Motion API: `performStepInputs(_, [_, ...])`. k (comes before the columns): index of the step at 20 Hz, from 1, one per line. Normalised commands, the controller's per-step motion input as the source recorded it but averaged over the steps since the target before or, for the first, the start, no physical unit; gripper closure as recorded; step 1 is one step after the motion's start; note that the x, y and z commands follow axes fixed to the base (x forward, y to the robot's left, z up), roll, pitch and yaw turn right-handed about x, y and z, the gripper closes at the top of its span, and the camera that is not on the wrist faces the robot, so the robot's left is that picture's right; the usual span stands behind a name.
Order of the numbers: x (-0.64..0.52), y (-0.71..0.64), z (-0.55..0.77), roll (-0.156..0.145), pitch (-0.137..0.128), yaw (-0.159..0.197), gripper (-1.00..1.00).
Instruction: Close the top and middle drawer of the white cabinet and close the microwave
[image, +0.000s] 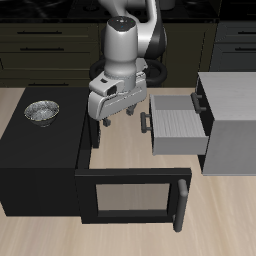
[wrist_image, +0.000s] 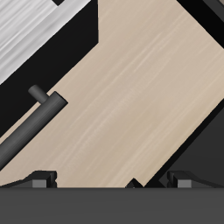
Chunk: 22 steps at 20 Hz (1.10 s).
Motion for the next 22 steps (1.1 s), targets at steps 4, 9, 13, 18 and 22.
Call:
performStepInputs(4, [0.0,0.01,-0.21,0.001,0.024,0.011,-1.0])
performStepInputs(9, [0.03,0.04,-0.17,0.004,0.014,0.0,-1.0])
performStepInputs(13, [0.05,0.01,-0.18,0.0,0.015,0.018,-1.0])
performStepInputs(18, [0.05,0.15,-0.17,0.017,-0.003,0.001,-1.0])
performStepInputs(22, [0.05,0.33,-0.14,0.051,0.01,-0.004,-1.0])
